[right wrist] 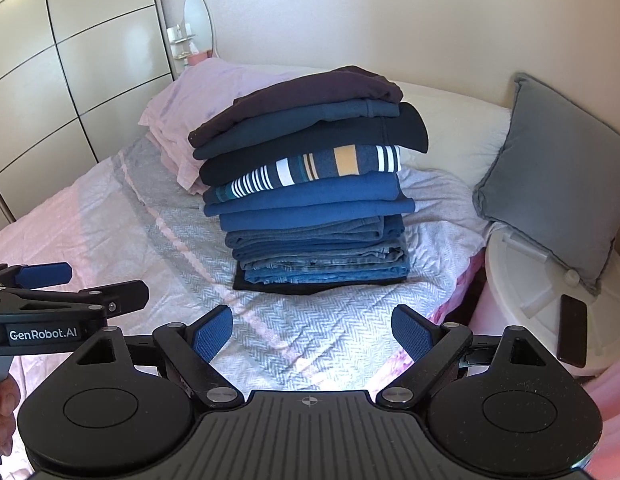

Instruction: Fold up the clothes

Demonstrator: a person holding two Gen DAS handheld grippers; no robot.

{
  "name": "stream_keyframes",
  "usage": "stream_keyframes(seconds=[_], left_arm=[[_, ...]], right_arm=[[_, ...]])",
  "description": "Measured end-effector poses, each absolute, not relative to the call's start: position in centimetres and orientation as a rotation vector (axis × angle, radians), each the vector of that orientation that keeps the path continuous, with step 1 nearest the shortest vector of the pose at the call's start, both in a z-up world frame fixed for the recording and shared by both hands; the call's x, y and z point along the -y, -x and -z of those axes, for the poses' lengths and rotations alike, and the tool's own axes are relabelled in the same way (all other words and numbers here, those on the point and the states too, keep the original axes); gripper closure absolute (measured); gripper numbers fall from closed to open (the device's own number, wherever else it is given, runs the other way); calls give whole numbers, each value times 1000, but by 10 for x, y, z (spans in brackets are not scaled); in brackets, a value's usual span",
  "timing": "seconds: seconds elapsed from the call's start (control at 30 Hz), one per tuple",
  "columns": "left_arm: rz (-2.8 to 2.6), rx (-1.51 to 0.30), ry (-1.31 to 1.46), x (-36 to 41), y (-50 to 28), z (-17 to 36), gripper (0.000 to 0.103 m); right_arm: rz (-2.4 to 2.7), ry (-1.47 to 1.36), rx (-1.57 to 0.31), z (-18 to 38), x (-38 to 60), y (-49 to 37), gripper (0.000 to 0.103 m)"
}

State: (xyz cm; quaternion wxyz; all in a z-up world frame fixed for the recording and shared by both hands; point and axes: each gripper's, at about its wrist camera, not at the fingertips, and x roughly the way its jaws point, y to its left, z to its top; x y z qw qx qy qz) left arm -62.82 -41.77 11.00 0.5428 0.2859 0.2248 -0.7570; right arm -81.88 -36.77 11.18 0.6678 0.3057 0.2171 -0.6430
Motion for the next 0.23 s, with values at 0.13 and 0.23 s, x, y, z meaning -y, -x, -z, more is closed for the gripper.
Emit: stream_keyframes(seconds=[0.13, 0.23], left_arm=[[1790, -532, -683, 420, 630, -108, 2], [1791, -519, -665, 417, 629, -107, 2]], right_arm=[[1448, -690, -494, -110, 371, 820, 14], [1448, -691, -491, -109, 373, 823, 14]])
